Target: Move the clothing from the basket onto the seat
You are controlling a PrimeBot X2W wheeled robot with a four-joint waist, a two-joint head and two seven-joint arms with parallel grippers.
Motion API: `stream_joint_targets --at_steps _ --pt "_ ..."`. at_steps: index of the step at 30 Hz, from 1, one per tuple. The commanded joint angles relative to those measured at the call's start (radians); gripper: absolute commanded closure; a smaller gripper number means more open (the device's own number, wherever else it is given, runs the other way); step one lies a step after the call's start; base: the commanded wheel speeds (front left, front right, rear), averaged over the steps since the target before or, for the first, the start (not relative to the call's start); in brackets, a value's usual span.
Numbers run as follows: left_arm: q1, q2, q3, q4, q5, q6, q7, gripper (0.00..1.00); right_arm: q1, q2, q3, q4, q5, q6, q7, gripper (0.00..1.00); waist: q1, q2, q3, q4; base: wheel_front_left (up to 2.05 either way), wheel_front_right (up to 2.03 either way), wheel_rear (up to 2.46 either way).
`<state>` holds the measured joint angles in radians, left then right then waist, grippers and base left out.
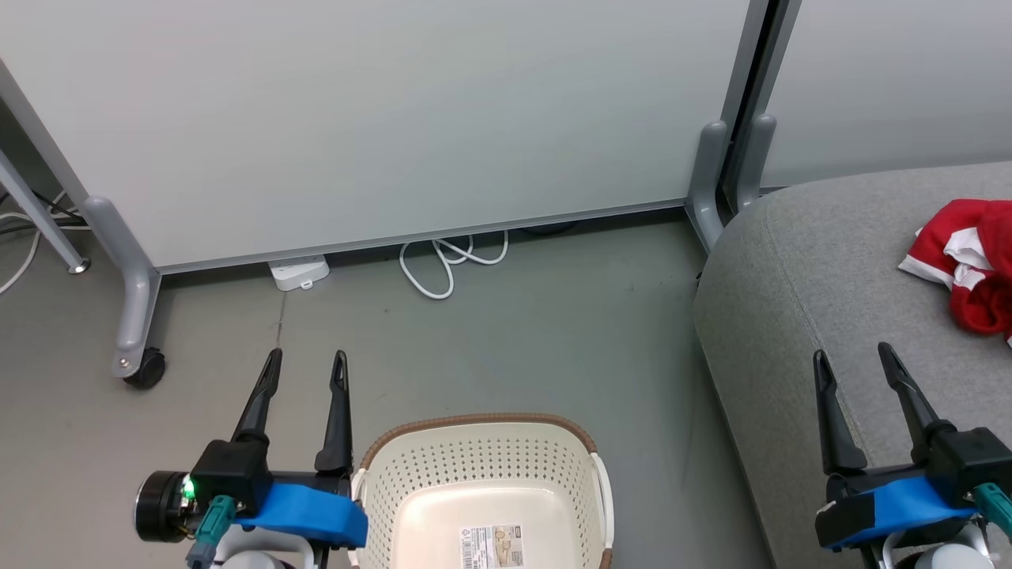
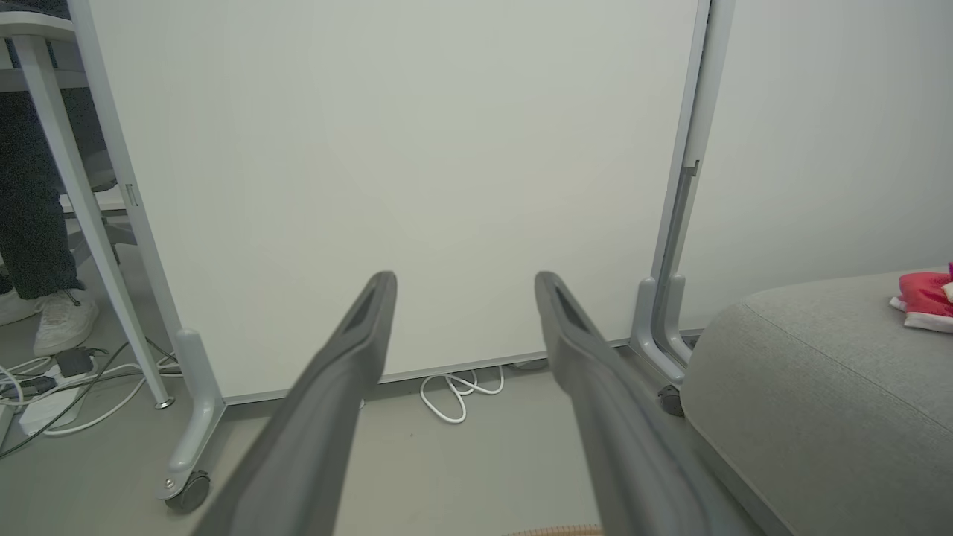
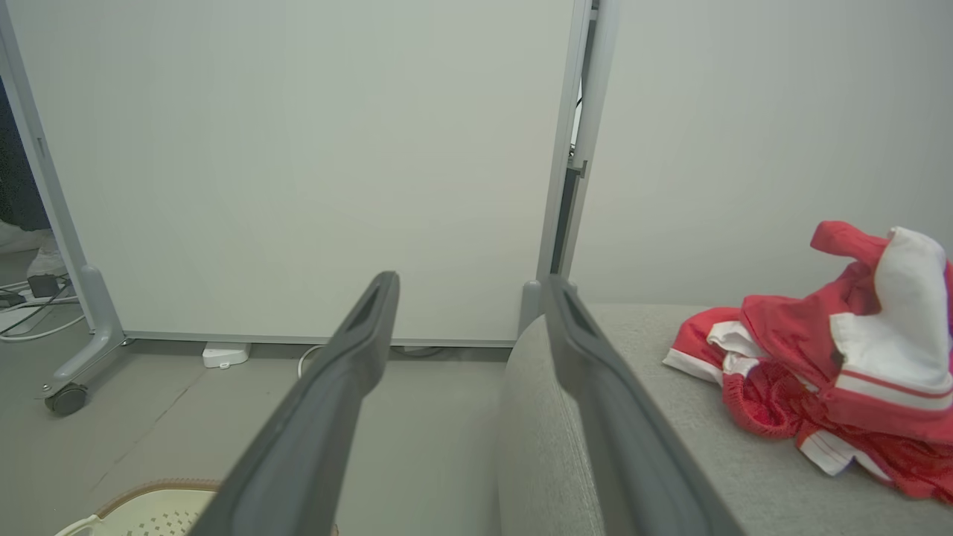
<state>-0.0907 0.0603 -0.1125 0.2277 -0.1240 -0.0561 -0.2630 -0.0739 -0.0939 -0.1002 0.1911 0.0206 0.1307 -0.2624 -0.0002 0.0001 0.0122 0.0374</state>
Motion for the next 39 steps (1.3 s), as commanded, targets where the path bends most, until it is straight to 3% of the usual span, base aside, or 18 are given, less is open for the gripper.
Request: stream_joint_targets --at_steps 1,26,27,30,39 --pt "0.009 0.000 0.004 -0.003 0.003 -0.005 -0.002 0.00 0.013 0.005 -0.002 0.000 0.003 0.000 -0.004 0.00 0.0002 -0.0001 -0.002 0.001 0.00 0.00 0.00" --pt "0.044 -0.010 0.039 0.022 0.002 -0.021 -0.003 0.00 0.045 0.033 0.013 0.030 0.007 0.000 -0.004 0.00 0.0002 -0.0001 -0.025 0.023 0.00 0.00 0.00" --pt "0.039 -0.009 0.039 0.022 0.005 -0.023 0.000 1.00 0.041 0.030 0.012 0.028 0.009 0.000 0.000 1.00 0.0002 -0.0001 -0.025 0.023 0.00 0.00 0.00" --pt "0.057 -0.009 0.039 0.049 0.000 -0.023 0.006 1.00 0.046 0.033 0.010 0.058 0.013 0.000 0.005 1.00 0.0002 -0.0001 -0.025 0.023 0.00 0.00 0.00" --pt "0.042 -0.009 0.067 0.050 -0.183 -0.029 0.056 1.00 0.028 0.034 -0.002 0.065 0.206 0.000 0.061 1.00 0.0002 -0.0001 -0.024 0.019 0.00 0.00 0.00"
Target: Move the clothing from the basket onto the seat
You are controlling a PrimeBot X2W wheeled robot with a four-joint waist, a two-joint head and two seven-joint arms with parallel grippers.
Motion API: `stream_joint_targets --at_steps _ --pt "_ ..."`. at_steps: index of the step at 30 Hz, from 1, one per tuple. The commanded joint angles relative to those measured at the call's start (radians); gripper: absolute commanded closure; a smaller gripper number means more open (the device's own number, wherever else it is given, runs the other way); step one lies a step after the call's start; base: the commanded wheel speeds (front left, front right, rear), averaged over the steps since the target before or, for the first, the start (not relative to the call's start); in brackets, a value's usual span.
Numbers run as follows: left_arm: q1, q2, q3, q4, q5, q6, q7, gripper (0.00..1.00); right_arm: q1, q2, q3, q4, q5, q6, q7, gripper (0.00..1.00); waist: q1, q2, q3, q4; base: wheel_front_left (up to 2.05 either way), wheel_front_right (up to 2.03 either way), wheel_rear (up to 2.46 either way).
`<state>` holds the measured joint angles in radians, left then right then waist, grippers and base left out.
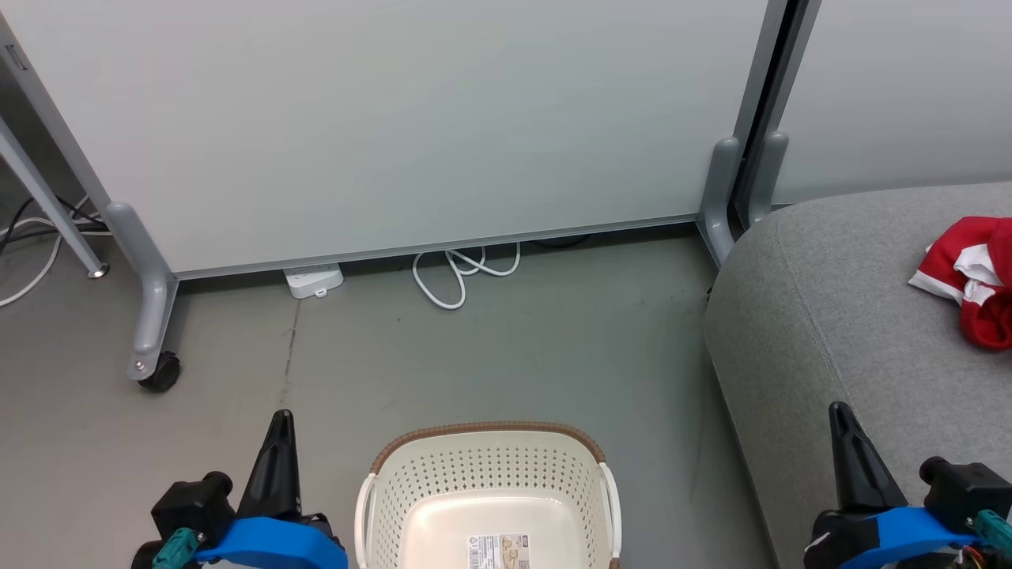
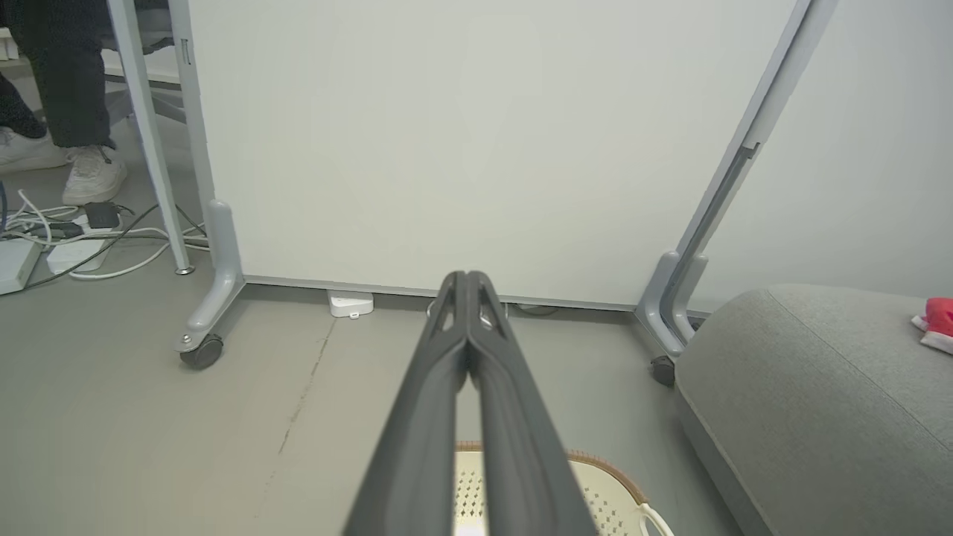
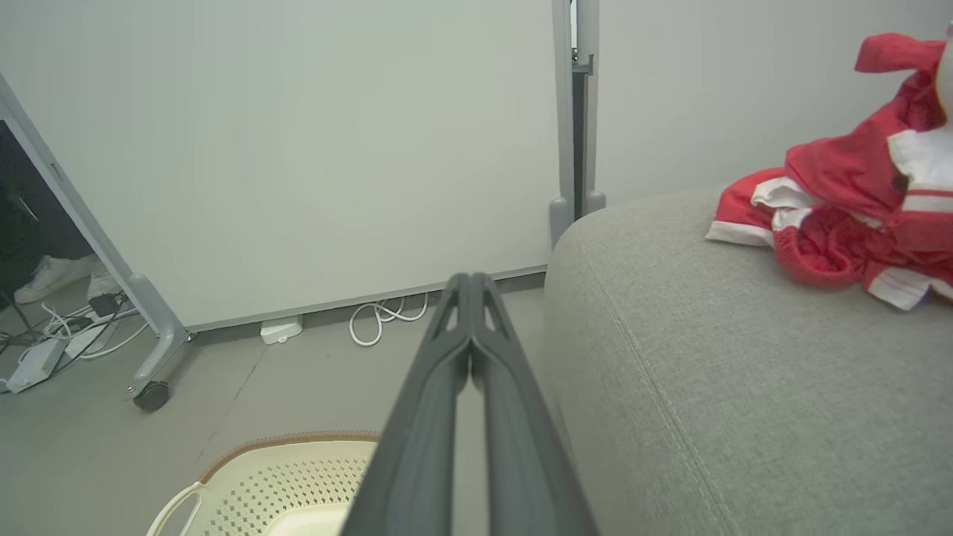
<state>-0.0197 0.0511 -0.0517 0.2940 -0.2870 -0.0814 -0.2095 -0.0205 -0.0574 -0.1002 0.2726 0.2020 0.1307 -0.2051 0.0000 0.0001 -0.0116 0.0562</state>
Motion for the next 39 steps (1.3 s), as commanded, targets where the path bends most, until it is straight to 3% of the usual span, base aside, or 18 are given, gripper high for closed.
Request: stream_joint_targets --at_steps 1,20,39 --pt "-0.030 0.000 0.008 -0.018 -0.040 -0.005 0.006 1.00 -0.026 -0.002 -0.001 -0.018 0.046 0.000 0.007 1.00 0.0000 -0.0001 0.000 -0.001 0.00 0.00 0.00" --pt "-0.046 0.000 0.046 -0.031 -0.366 -0.016 0.085 1.00 -0.039 0.000 0.002 -0.029 0.394 0.000 0.080 1.00 0.0000 -0.0001 0.003 -0.010 0.00 0.00 0.00" --pt "-0.060 0.000 0.078 -0.037 -0.617 -0.025 0.147 1.00 -0.056 0.002 -0.003 -0.030 0.659 0.000 0.143 1.00 0.0000 -0.0001 0.005 -0.019 0.00 0.00 0.00"
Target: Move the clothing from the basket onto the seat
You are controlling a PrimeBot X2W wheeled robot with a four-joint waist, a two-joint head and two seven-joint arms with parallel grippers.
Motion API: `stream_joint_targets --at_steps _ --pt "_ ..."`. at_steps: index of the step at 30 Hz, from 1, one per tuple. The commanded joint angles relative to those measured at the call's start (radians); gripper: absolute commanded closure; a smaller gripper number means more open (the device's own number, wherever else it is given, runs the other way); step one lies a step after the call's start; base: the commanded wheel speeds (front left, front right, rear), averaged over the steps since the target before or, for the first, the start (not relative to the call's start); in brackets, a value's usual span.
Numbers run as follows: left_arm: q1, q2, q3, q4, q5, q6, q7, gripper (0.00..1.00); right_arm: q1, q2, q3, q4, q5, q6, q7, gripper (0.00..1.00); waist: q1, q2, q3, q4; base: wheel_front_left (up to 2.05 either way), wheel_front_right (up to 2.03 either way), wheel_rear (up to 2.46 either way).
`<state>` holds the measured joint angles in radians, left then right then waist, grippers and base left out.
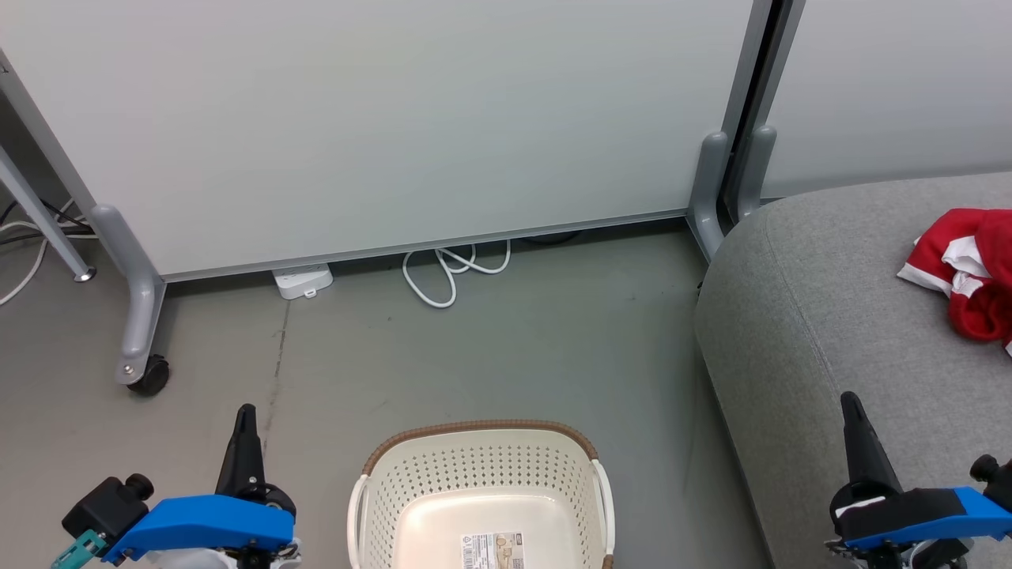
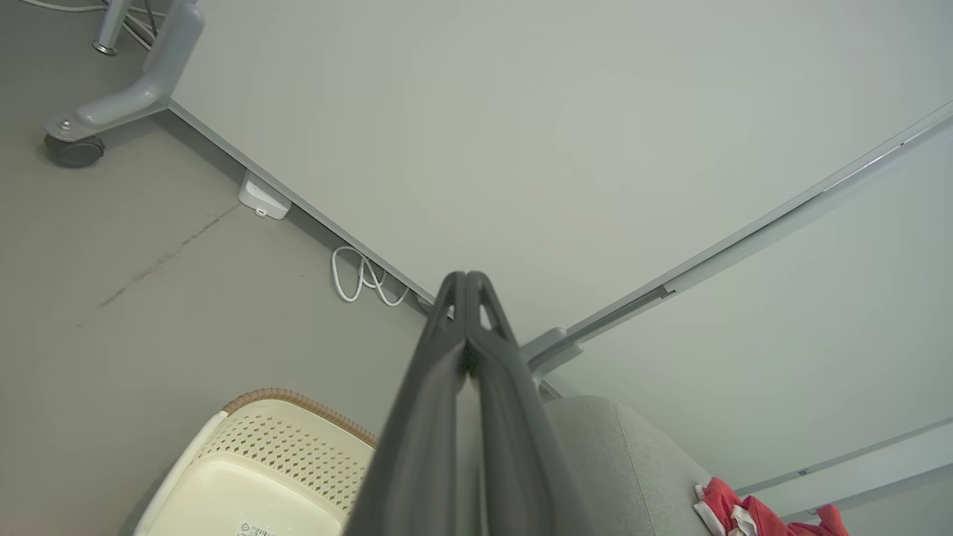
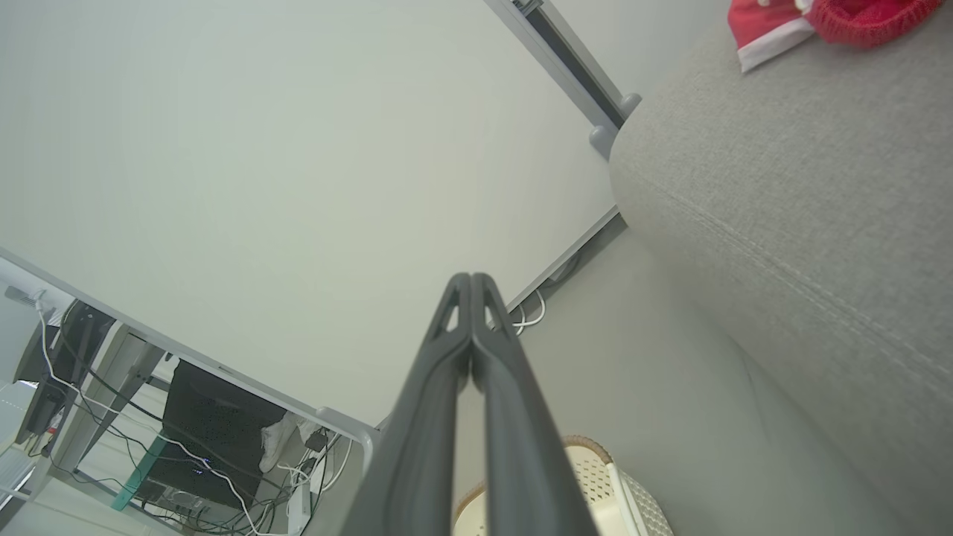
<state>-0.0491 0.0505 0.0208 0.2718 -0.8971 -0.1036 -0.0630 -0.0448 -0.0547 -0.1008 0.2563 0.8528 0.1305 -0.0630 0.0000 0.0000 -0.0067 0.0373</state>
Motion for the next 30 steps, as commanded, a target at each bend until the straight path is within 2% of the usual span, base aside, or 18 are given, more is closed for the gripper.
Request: stream_joint_targets --at_steps 1,30 --pt "-0.032 0.000 0.007 -0.015 -0.019 -0.004 0.004 1.00 -0.033 -0.001 -0.002 -0.014 0.022 0.000 0.004 1.00 0.0000 0.0000 0.000 0.000 0.00 0.00 0.00" --pt "-0.048 0.000 0.049 -0.022 -0.339 -0.016 0.085 1.00 -0.048 0.002 -0.008 -0.014 0.361 0.000 0.085 1.00 0.0000 0.0000 0.004 -0.014 0.00 0.00 0.00"
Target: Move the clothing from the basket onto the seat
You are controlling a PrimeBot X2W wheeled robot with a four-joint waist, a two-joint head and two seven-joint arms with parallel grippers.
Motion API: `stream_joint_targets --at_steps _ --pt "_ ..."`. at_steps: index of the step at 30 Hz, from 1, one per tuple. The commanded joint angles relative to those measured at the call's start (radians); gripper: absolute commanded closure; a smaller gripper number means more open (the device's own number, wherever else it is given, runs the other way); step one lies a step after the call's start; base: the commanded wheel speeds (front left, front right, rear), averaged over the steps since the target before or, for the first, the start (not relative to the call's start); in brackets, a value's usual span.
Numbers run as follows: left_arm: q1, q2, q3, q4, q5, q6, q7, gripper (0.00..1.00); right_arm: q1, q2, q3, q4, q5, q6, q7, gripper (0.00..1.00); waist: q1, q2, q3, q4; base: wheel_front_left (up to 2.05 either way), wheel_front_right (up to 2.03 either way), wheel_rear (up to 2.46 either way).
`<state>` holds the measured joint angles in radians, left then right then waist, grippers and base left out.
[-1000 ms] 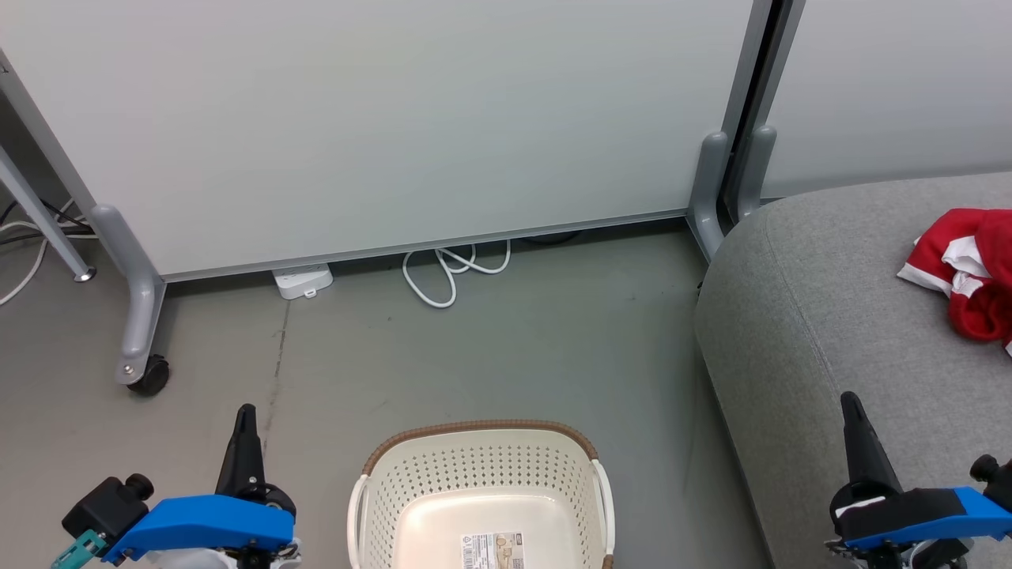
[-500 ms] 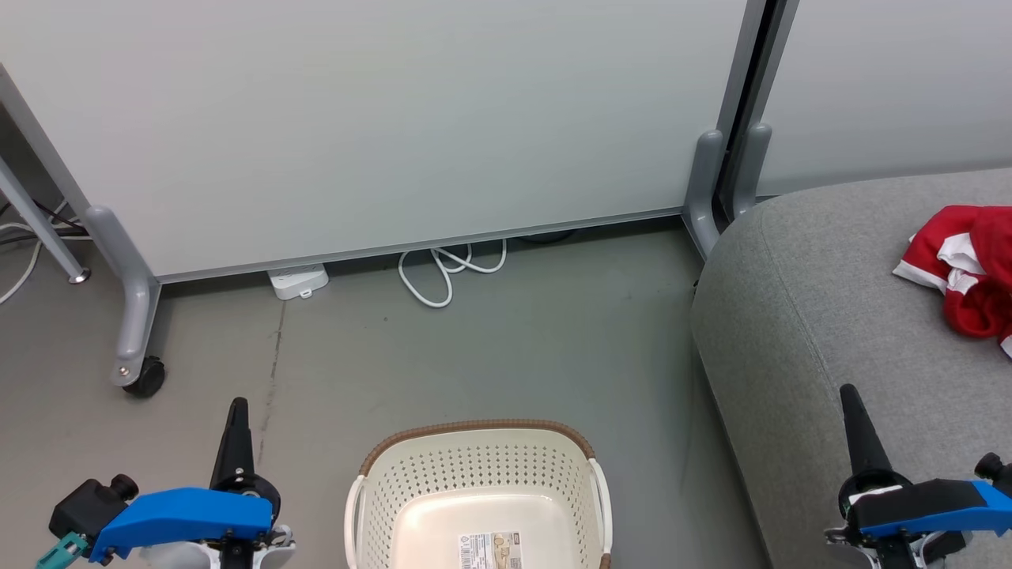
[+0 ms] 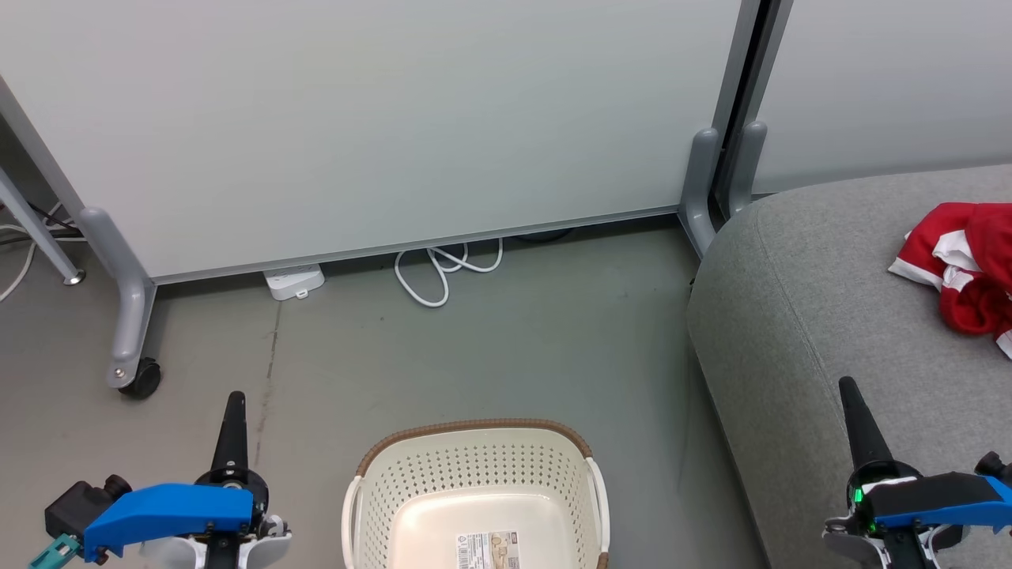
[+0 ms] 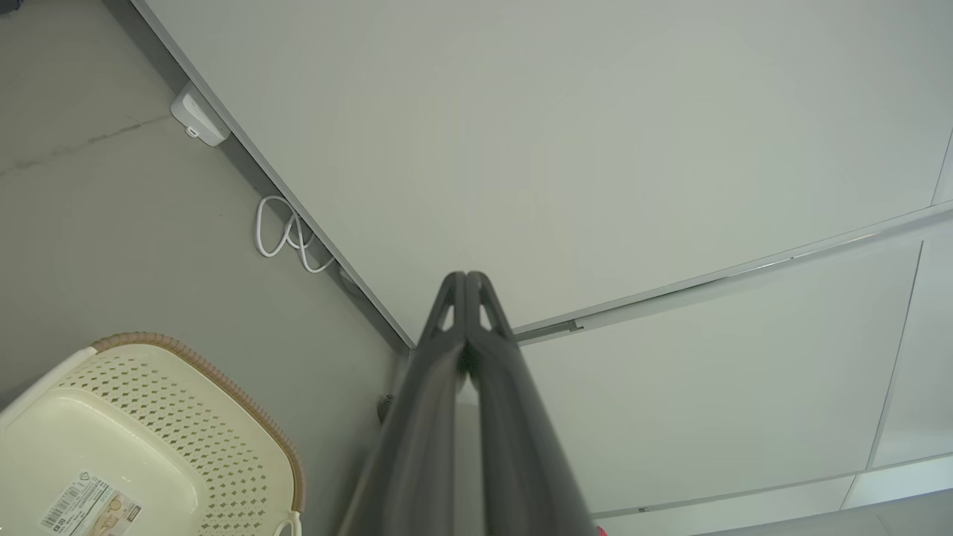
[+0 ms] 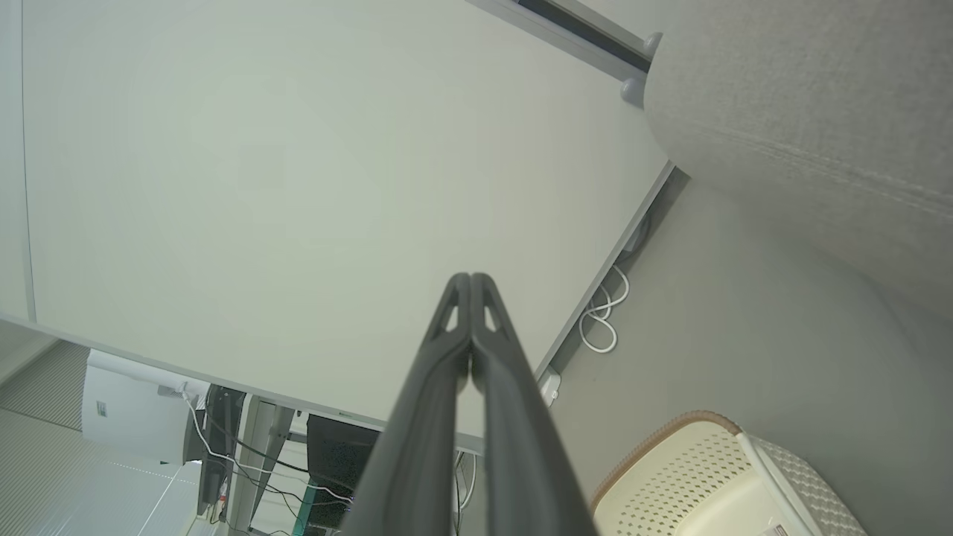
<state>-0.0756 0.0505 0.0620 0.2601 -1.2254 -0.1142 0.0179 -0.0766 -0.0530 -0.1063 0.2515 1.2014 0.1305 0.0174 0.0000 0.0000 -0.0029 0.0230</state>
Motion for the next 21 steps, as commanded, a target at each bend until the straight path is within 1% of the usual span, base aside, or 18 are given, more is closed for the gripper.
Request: stream_joint_targets --at_steps 1,21 --pt "-0.022 0.000 0.009 -0.010 -0.020 -0.006 0.006 1.00 -0.017 0.000 -0.003 -0.009 0.022 0.000 0.008 1.00 0.0000 0.0000 0.000 0.000 0.00 0.00 0.00" --pt "-0.031 0.000 0.031 -0.014 -0.196 -0.012 0.051 1.00 -0.027 0.002 -0.006 -0.008 0.208 0.000 0.053 1.00 0.0000 0.0000 0.003 -0.010 0.00 0.00 0.00"
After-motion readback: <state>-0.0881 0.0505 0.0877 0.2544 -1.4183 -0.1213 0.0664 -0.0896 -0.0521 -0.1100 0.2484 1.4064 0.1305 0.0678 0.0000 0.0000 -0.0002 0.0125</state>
